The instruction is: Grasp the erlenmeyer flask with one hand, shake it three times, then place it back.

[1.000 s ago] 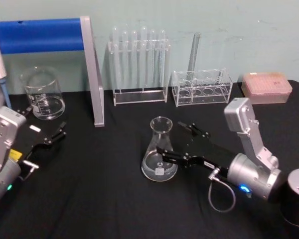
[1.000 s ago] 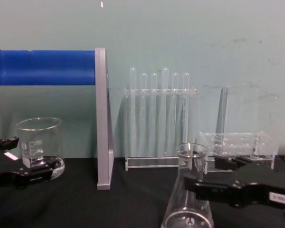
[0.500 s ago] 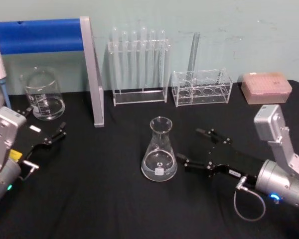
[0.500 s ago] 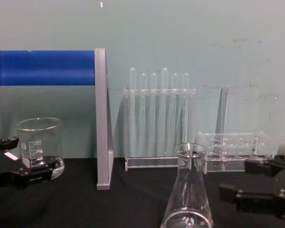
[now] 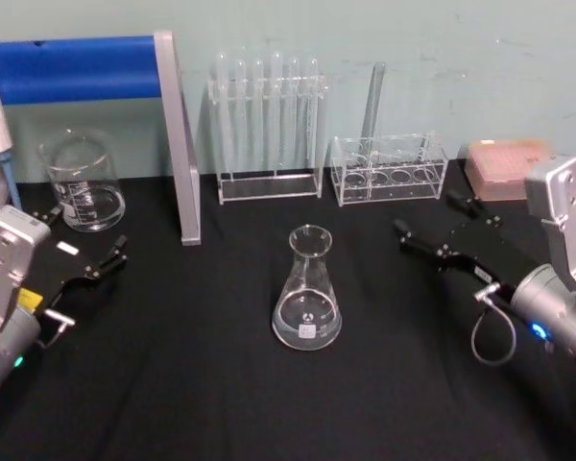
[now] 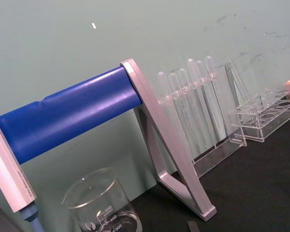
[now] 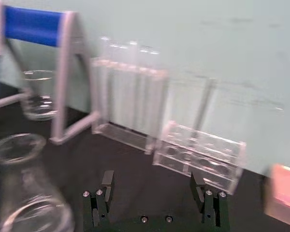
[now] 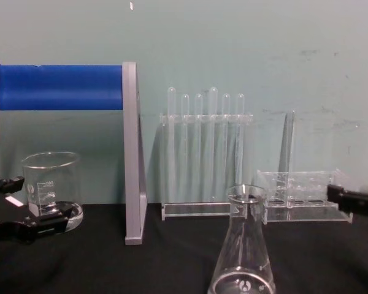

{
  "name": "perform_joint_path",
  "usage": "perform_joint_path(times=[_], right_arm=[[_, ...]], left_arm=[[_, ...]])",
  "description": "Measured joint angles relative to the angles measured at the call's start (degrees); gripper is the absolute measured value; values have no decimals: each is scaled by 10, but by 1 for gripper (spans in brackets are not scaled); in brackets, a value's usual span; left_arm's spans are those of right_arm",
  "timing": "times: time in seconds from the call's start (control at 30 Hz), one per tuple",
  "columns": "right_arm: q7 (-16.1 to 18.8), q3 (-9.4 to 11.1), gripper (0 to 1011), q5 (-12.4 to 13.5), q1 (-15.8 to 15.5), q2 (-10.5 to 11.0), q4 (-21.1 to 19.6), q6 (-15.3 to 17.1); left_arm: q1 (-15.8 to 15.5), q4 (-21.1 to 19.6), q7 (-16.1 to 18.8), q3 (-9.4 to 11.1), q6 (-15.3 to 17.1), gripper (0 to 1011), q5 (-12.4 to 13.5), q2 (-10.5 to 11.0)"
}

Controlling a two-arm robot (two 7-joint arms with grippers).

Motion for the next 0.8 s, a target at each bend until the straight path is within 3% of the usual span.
perform_joint_path(times=[0.23,0.43,0.47,0.53,0.57,0.8], right_arm=[[-57,14,1000,-23,21,-43,38,1],[-112,16,1000,-66,33,-80,75,-25],[-112,16,1000,-66,33,-80,75,-25],[-133,10,1000,-95,36,-90,91,-42],[-133,10,1000,-95,36,-90,91,-42],[-164,-7,1000,-161,42,-99,117,-76]], left_arm=[[0,0,0,0,0,1001,0,0],[0,0,0,0,0,1001,0,0],[0,0,0,0,0,1001,0,0],[0,0,0,0,0,1001,0,0],[0,0,0,0,0,1001,0,0],[0,0,0,0,0,1001,0,0]])
